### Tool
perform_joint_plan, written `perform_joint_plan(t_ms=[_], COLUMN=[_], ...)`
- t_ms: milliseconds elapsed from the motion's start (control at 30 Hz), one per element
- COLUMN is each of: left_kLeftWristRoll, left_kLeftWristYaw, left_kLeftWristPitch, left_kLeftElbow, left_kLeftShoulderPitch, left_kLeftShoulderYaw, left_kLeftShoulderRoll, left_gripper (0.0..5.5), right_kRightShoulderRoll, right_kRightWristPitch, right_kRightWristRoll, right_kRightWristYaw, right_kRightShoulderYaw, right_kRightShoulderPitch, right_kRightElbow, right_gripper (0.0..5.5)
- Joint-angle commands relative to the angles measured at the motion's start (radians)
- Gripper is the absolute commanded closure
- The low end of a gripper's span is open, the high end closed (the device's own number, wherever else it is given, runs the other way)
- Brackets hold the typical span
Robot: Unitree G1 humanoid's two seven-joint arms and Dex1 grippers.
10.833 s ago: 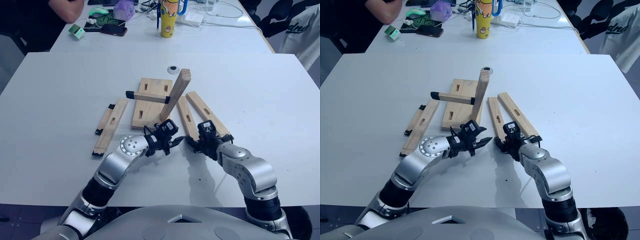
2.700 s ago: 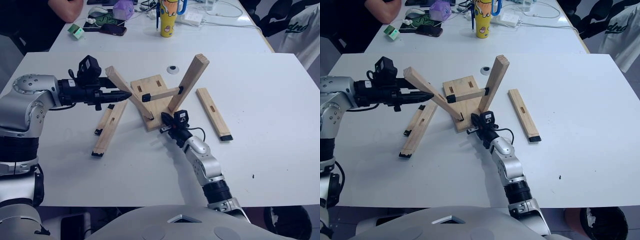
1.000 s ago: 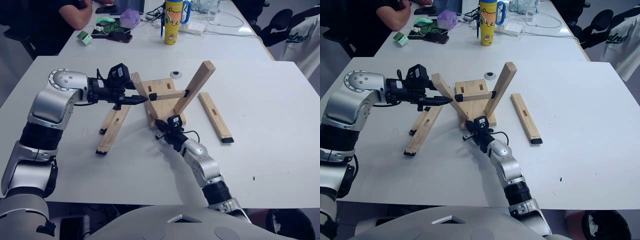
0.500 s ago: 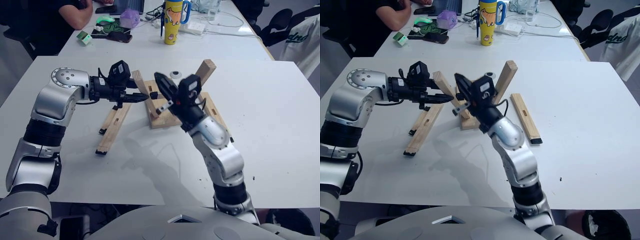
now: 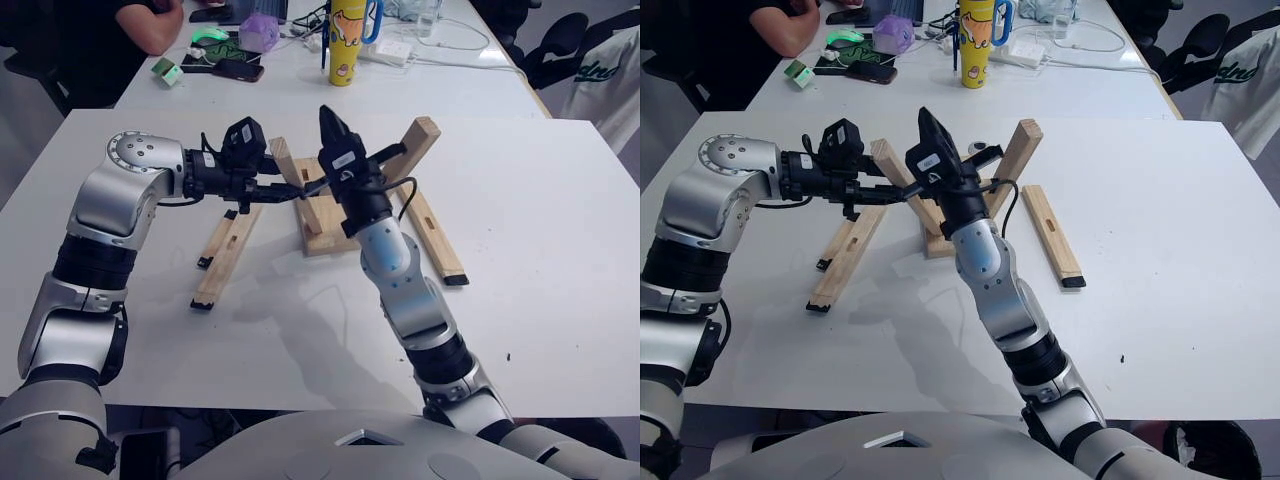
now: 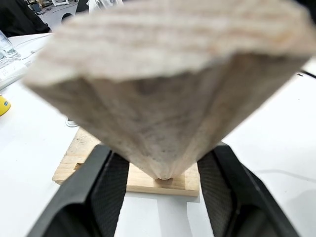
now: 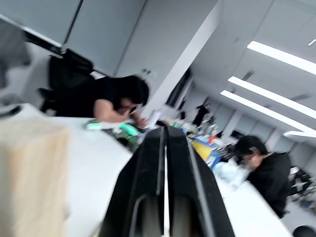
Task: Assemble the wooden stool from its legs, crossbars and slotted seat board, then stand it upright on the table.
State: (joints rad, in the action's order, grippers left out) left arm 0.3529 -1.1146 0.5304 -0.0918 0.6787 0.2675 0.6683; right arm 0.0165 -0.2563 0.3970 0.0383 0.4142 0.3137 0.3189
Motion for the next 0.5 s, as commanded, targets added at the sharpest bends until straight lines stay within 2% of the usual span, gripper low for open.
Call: perform_joint_plan(t_ms=[33,133,233,400,500], left_kLeftWristRoll=[-0.043,-0.040,-0.029,-0.026,-0.031], left_kLeftWristYaw=[-0.012,-0.008,0.005,0.026,0.031], left_kLeftWristPitch=[0.076,0.086,0.104,0.115,0.111], left_kLeftElbow=[-0.021,0.005,0.038,0.052,0.045], left_kLeftShoulderPitch=[-0.097,-0.100,-0.102,-0.112,-0.112], left_kLeftShoulderYaw=[0.081,0.083,0.075,0.068,0.074], left_kLeftShoulderRoll=[-0.013,-0.009,-0.015,-0.025,-0.030], left_gripper=[3.47,3.47,3.47,3.47,3.47], right_kRightShoulderRoll=[0.000,0.027,0.034,0.012,-0.011], right_kRightWristPitch=[-0.153,-0.334,-0.380,-0.213,-0.026], right_kRightWristRoll=[0.000,-0.004,0.013,0.001,-0.130], right_kRightWristYaw=[-0.082,-0.222,-0.248,-0.173,-0.165], right_kRightShoulderYaw=[0.030,0.121,0.131,0.076,-0.016], right_kRightShoulderPitch=[-0.047,-0.105,-0.105,-0.066,-0.116], right_kRightElbow=[-0.142,-0.261,-0.235,-0.173,-0.067], right_gripper=[5.50,5.50,5.50,5.50,5.50])
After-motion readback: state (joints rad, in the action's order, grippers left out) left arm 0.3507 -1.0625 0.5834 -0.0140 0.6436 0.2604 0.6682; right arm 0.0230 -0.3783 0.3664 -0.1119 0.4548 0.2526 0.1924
